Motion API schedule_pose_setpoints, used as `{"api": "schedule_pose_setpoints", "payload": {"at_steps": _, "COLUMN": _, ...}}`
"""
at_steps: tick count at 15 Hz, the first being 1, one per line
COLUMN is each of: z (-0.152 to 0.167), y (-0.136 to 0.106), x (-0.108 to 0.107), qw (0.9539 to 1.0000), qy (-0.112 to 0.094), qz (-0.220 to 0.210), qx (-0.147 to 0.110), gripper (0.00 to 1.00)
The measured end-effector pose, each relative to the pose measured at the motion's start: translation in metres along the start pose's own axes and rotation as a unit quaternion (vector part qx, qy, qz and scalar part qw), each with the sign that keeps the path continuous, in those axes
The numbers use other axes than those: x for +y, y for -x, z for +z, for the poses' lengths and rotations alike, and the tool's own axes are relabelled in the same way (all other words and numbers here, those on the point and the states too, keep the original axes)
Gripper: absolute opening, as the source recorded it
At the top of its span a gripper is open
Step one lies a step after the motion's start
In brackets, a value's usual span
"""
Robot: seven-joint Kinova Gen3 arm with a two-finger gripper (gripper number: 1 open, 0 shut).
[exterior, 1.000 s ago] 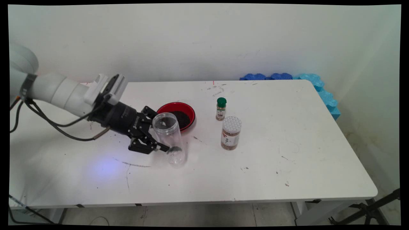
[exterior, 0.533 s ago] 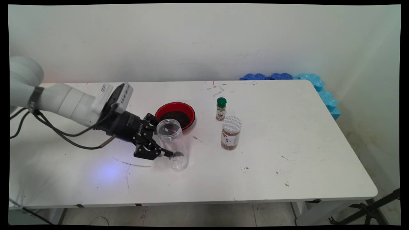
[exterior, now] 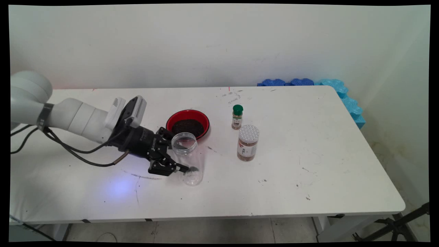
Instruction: Place the picked object on the table
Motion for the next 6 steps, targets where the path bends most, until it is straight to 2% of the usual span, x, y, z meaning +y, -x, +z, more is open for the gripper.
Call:
{"api": "schedule_pose_setpoints", "payload": {"at_steps": 3, "z": 0.0023, "y": 0.0012, "x": 0.0006, "qw": 1.0, "qy": -0.002, "qz": -0.005, "qx": 0.004, "gripper": 0.0}}
{"api": "schedule_pose_setpoints", "payload": {"at_steps": 4, "z": 0.0028, "y": 0.0013, "x": 0.0008, "qw": 1.0, "qy": -0.003, "qz": -0.007, "qx": 0.006, "gripper": 1.0}}
{"api": "schedule_pose_setpoints", "payload": {"at_steps": 6, "z": 0.0032, "y": 0.0009, "x": 0.0019, "qw": 0.9999, "qy": -0.003, "qz": -0.008, "qx": 0.01, "gripper": 1.0}}
